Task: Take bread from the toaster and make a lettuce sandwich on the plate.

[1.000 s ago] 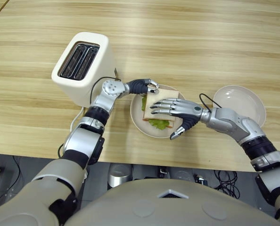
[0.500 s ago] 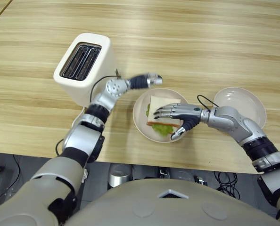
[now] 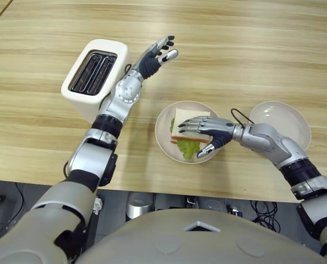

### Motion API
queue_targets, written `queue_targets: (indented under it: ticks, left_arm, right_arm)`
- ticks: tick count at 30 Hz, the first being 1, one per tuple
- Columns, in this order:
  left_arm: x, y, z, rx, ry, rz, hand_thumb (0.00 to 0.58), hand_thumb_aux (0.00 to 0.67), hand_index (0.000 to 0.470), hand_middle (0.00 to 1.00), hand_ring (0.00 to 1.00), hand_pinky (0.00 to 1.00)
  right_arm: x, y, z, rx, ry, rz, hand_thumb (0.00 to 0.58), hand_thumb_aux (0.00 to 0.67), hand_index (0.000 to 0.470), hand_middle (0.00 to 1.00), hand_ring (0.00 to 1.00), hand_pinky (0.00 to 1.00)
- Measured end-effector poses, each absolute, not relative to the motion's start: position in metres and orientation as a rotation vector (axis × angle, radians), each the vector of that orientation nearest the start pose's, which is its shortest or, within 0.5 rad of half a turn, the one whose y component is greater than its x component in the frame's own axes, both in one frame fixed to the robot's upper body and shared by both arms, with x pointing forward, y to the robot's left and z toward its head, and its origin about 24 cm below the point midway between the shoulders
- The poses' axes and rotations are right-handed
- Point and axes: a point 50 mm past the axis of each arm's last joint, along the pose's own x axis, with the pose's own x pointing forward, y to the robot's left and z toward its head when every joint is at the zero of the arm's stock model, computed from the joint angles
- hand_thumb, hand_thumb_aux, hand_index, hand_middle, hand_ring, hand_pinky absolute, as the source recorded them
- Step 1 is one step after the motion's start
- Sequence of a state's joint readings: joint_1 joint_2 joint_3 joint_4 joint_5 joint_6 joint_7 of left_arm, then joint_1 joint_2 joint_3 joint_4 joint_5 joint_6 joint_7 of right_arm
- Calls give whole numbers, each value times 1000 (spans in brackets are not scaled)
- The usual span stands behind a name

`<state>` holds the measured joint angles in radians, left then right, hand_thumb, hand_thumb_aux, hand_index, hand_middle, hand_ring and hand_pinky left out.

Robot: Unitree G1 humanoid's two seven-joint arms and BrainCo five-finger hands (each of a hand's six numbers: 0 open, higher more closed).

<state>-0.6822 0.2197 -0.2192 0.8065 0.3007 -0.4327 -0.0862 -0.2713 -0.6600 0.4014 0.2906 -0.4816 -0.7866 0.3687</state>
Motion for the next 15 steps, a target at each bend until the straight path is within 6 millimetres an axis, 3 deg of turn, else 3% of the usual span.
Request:
queue_targets:
  ticks: [1, 2, 7, 10, 15]
  left_arm:
    - [355, 111, 86, 625, -273, -445, 550, 518, 355, 1000, 1000, 1000]
    - [350, 112, 84, 605, -272, -460, 580, 670, 460, 1000, 1000, 1000]
    - [314, 130, 73, 599, -272, -534, 580, 670, 460, 1000, 1000, 1000]
    - [278, 142, 61, 611, -237, -666, 580, 670, 460, 1000, 1000, 1000]
    - [211, 153, 57, 509, -111, -991, 580, 670, 460, 1000, 1000, 1000]
  right_arm:
    - [251, -155, 62, -1126, -436, 1053, 580, 652, 447, 1000, 1000, 1000]
    - [251, -155, 68, -1079, -456, 1031, 580, 670, 460, 1000, 1000, 1000]
    - [243, -160, 94, -731, -488, 953, 580, 670, 460, 1000, 1000, 1000]
    - [239, -176, 101, -554, -415, 923, 580, 670, 460, 1000, 1000, 1000]
    - [209, -211, 70, -605, -47, 1068, 580, 670, 460, 1000, 1000, 1000]
